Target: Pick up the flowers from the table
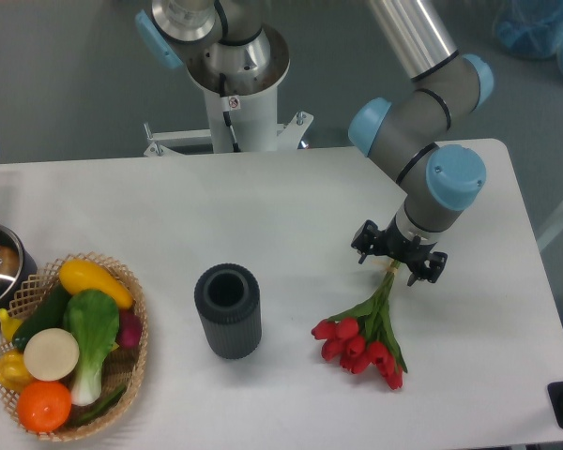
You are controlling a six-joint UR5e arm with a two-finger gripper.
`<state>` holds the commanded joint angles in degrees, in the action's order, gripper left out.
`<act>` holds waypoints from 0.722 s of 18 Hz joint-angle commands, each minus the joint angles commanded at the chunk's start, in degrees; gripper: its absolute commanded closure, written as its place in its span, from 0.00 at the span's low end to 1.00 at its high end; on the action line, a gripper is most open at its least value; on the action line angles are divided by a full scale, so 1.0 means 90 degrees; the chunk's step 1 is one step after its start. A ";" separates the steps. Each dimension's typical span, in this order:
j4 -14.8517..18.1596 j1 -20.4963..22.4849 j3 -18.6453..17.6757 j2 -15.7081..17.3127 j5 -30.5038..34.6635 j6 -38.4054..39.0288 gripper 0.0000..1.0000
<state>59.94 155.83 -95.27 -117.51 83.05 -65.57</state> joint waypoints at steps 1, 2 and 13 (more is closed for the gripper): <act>-0.0020 -0.0010 -0.0010 0.0000 0.0000 0.0000 0.00; -0.0029 -0.0010 0.0000 0.0010 -0.0009 0.0000 0.00; -0.0039 -0.0576 0.0010 0.0448 -0.0039 0.0098 0.00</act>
<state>59.59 150.65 -95.18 -113.48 82.71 -64.69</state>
